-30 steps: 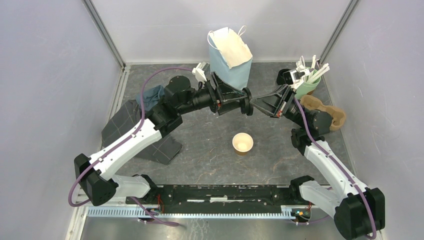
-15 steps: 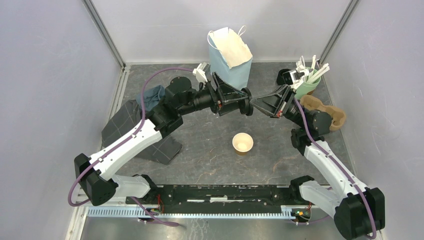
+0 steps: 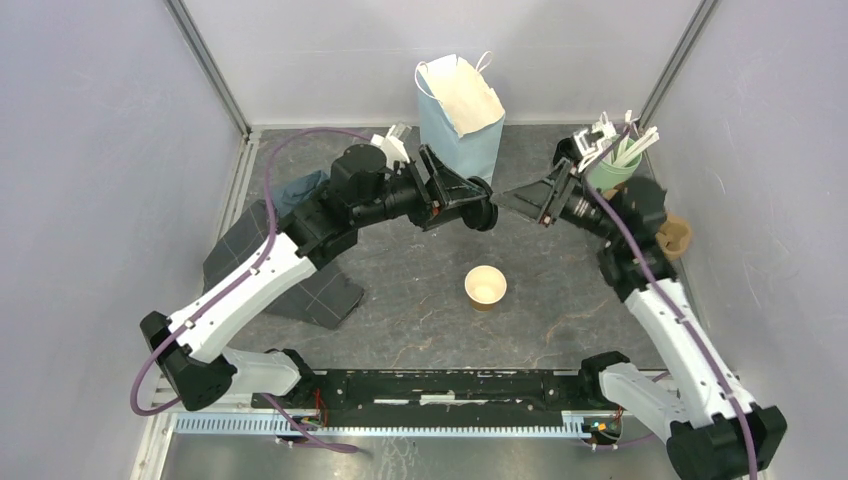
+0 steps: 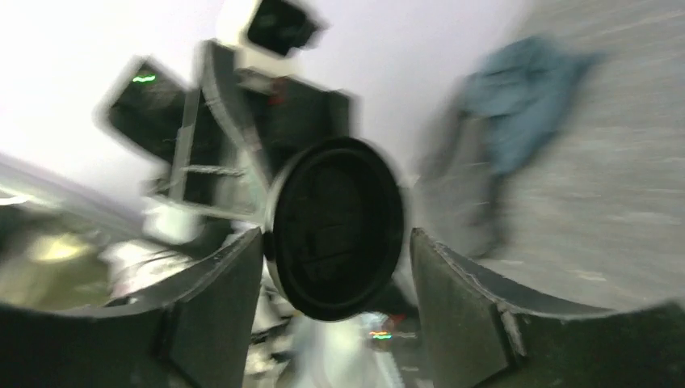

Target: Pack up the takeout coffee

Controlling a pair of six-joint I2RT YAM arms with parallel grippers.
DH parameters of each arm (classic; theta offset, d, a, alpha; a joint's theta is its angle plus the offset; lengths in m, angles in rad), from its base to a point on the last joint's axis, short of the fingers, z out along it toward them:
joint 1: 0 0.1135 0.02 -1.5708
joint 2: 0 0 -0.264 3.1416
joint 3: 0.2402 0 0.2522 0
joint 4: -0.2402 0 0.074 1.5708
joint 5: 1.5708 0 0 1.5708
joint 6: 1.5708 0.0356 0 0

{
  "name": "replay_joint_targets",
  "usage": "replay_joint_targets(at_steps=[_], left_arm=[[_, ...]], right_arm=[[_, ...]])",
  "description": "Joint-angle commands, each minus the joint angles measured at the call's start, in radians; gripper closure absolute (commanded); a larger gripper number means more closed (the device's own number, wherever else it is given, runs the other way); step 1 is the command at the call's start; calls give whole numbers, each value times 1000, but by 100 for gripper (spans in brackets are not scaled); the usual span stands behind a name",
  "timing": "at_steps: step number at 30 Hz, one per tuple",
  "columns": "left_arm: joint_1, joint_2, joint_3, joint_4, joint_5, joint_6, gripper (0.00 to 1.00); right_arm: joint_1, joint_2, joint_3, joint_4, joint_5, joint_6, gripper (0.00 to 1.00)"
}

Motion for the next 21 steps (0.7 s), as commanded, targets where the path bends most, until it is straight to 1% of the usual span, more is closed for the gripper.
replay_joint_targets(at_steps=[1,2,4,7,9,14,19,21], left_arm=[[-5,11,160,-376,-160,259,33],[-7,24,184,-435,-183,296,34],[-20,56,210,-526,-234,359,35],[-57,111,233,-597,-291,434,35],[-80,174,274,-650,-351,480,35],[-162,359,411,-745,-453,573,36],[-208,533,504,-786,-482,625,35],[-222,592,545,-821,-483,647,35]], right_arm=[[-32,-1,391,-1080,270,-917,25],[-31,6,442,-1214,383,-1028,22],[-32,7,522,-1385,574,-1162,14],[-30,-27,573,-1474,737,-1252,2],[-31,-54,590,-1500,775,-1266,2],[-32,-126,587,-1506,790,-1259,2],[-32,-187,544,-1434,846,-1249,2],[-31,-180,575,-1421,864,-1243,2]])
